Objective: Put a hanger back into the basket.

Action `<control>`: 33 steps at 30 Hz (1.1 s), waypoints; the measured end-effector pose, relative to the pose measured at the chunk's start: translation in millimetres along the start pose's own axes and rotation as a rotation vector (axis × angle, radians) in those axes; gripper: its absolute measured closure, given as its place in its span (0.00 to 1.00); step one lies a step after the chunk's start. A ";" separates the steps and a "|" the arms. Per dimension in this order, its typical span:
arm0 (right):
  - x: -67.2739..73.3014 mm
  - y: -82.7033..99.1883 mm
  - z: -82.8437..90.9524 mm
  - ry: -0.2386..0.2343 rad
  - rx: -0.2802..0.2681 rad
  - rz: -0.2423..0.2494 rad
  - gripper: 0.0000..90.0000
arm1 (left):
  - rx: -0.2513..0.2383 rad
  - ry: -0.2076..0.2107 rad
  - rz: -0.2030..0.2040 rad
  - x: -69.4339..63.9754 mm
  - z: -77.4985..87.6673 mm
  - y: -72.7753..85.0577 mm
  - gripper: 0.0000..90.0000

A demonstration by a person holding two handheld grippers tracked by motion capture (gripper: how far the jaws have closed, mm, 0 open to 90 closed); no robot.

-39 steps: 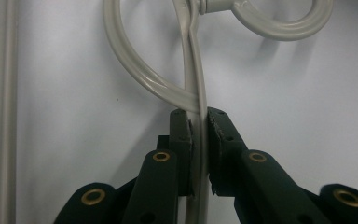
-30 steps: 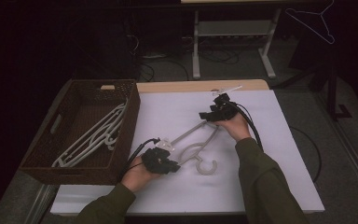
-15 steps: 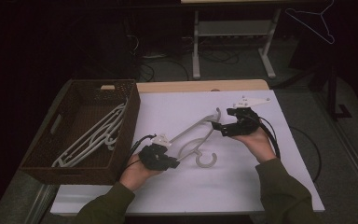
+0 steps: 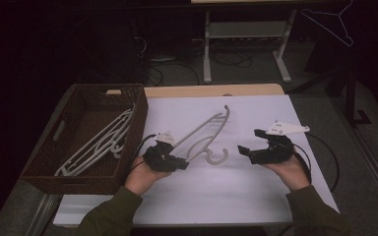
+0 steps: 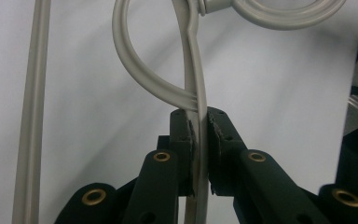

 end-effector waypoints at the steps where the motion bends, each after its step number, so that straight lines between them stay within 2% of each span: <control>1: 0.7 2.6 2.4 0.002 -0.005 -0.002 0.13 | 0.000 0.004 0.000 -0.7 1.3 -2.8 0.91; 11: 7.5 27.9 23.8 -0.003 -0.004 -0.023 0.13 | -0.014 -0.019 -0.015 -1.8 26.5 -32.2 0.91; 20: 11.0 37.4 28.7 -0.015 -0.004 -0.032 0.13 | -0.043 -0.033 -0.015 3.7 58.6 -55.3 0.91; 26: 9.0 36.7 29.9 -0.014 -0.012 -0.034 0.13 | -0.045 -0.060 -0.014 16.6 84.7 -59.1 0.91; 31: 7.4 38.2 29.1 -0.011 -0.006 -0.039 0.13 | -0.057 -0.094 0.006 30.8 109.5 -53.4 0.91; 32: 7.4 38.2 29.1 -0.011 -0.006 -0.039 0.13 | -0.057 -0.094 0.006 30.8 109.5 -53.4 0.91; 33: 7.5 38.4 29.0 -0.012 -0.004 -0.040 0.13 | -0.061 -0.106 0.011 35.9 119.9 -50.7 0.91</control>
Point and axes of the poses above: each handheld gripper's, and its own axes: z roughly backward along the jaws, y roughly out of its underside, x roughly to its left, the point moved 8 cm from there along -z, roughly forward along the jaws, and after that the axes turned 6 degrees about -z, right-handed, at the moved point
